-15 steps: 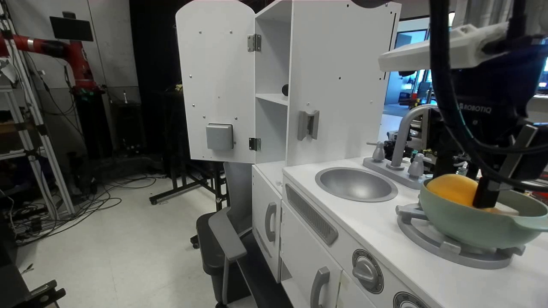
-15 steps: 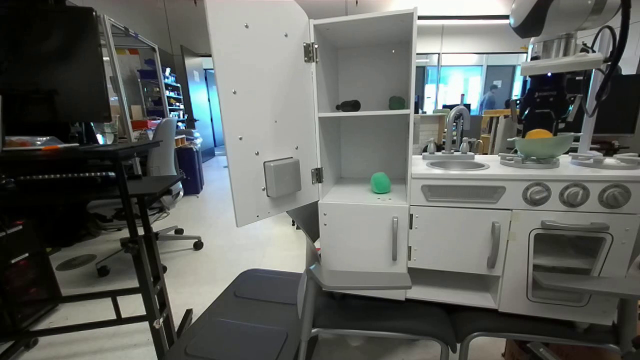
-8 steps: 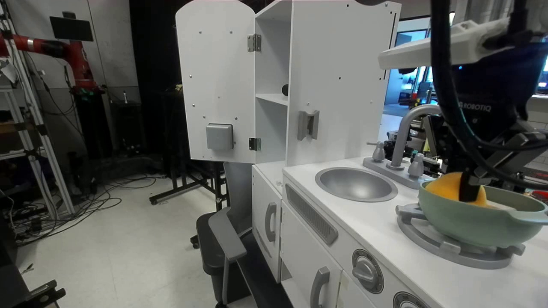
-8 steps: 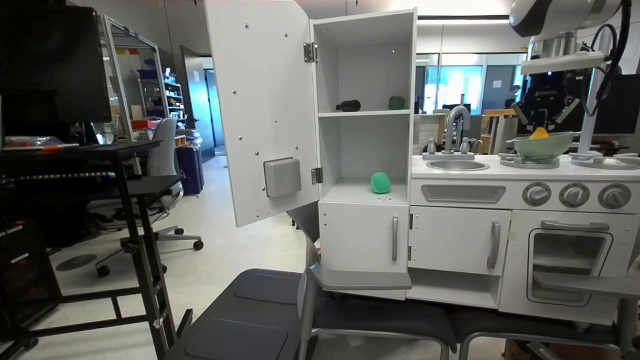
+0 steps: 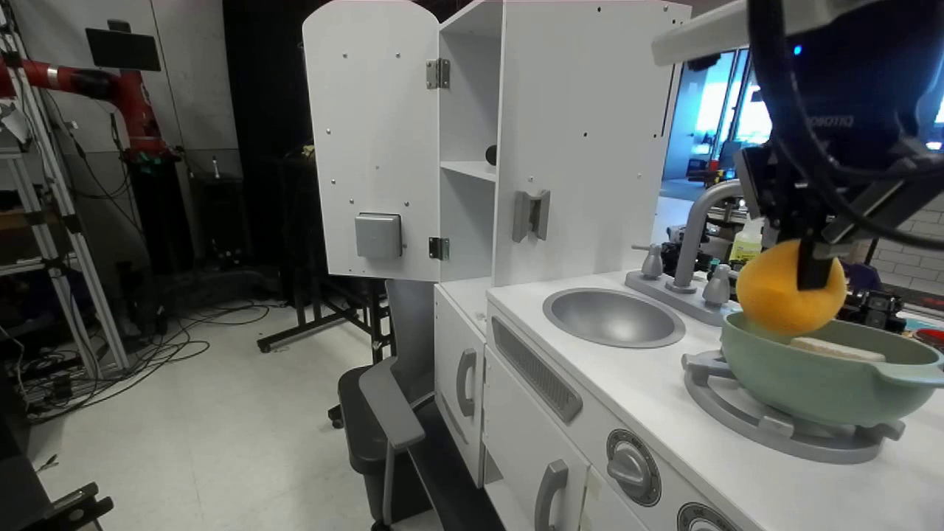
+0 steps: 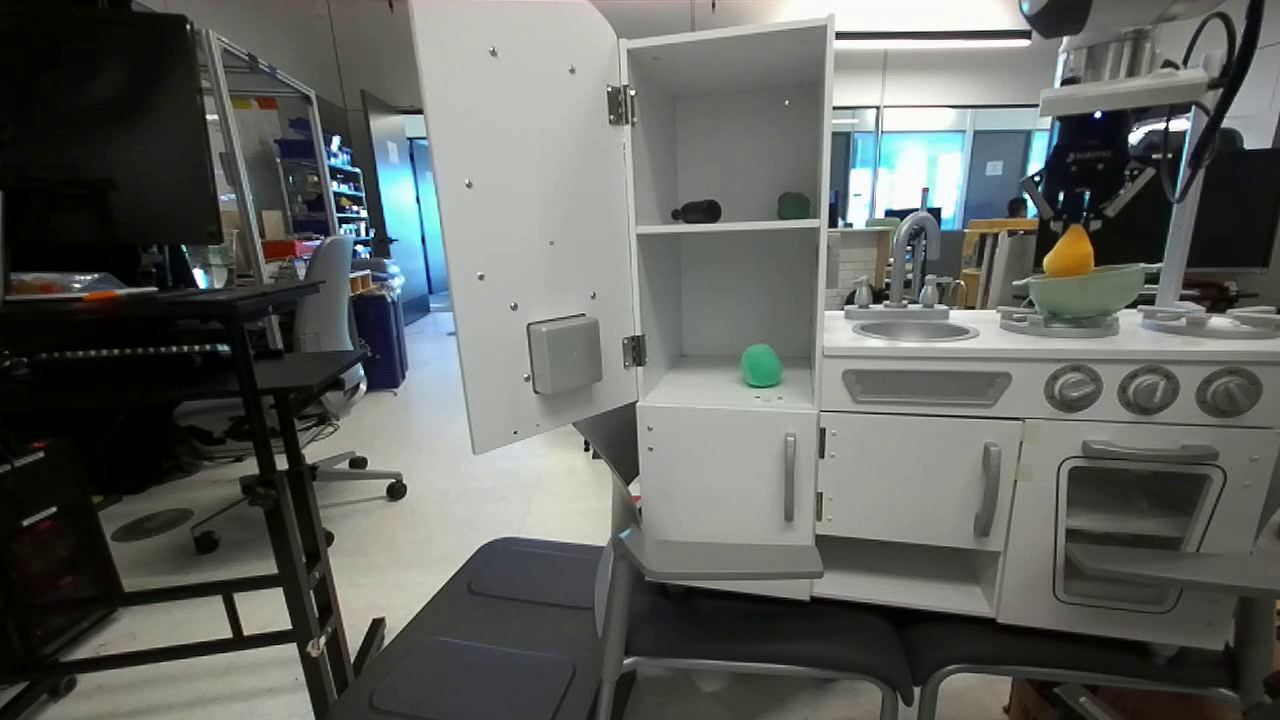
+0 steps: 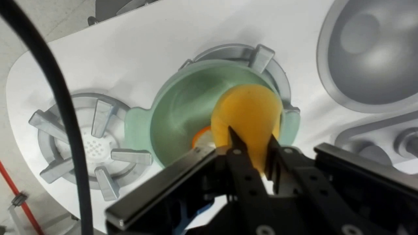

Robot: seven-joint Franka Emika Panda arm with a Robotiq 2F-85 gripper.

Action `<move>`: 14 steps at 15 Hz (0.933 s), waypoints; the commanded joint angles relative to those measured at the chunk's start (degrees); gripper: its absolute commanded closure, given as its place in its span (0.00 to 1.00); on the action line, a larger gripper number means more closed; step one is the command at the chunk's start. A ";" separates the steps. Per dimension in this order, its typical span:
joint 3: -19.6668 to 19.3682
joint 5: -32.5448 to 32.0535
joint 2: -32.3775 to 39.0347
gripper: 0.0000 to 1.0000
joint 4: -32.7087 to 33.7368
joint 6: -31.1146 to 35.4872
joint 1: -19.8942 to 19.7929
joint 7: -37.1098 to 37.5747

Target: Open the top door of the cabinet then put the green and yellow plushies in the bottom compartment of the top cabinet respectively

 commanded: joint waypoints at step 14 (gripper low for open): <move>10.52 -11.11 -34.82 0.96 -38.58 -6.78 18.46 -16.44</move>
